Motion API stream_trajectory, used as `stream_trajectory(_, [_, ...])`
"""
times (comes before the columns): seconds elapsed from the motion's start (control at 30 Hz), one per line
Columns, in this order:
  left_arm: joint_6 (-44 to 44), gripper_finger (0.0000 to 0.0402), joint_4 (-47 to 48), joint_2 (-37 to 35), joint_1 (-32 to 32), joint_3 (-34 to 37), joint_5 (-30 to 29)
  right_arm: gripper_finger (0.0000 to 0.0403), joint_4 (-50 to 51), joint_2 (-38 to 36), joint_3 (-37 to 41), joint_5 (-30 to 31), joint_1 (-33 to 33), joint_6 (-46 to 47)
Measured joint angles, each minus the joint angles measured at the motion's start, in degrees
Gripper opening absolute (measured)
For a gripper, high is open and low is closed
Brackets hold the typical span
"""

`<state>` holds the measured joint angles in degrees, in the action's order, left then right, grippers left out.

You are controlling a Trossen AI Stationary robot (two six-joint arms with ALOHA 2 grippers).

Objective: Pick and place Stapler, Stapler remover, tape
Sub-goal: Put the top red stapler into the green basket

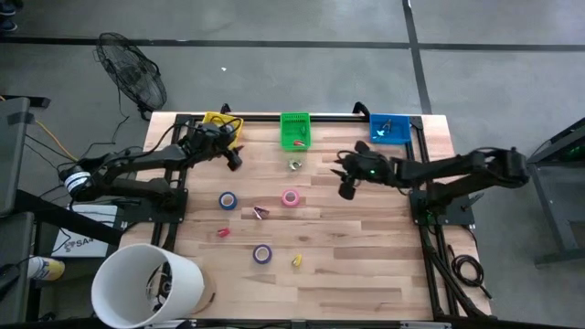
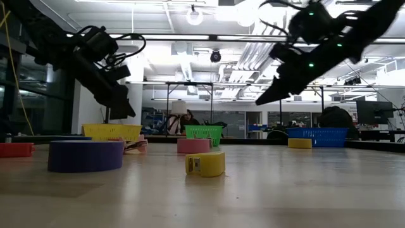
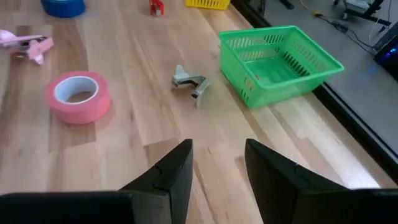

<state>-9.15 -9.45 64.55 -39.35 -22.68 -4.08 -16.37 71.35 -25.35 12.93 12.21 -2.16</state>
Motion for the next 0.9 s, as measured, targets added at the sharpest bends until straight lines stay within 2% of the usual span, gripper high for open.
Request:
stream_trajectory(0.2, [-4.1, 0.0204, 0.81, 1.94, 0.02, 0.02, 5.25, 0.0138, -2.49, -3.7, 4.51, -4.73, 0.01, 0.69])
stream_trajectory(0.33, [-7.5, 0.0204, 1.9, 2.95, 0.02, 0.02, 5.31, 0.0138, -2.4, -3.64, 4.57, -7.47, 0.0, 0.66])
stream_trajectory(0.9, [-13.67, 0.0204, 11.66, 3.15, -0.02, 0.02, 4.6, 0.0138, -2.35, -3.62, 4.57, -8.9, -0.37, -0.8])
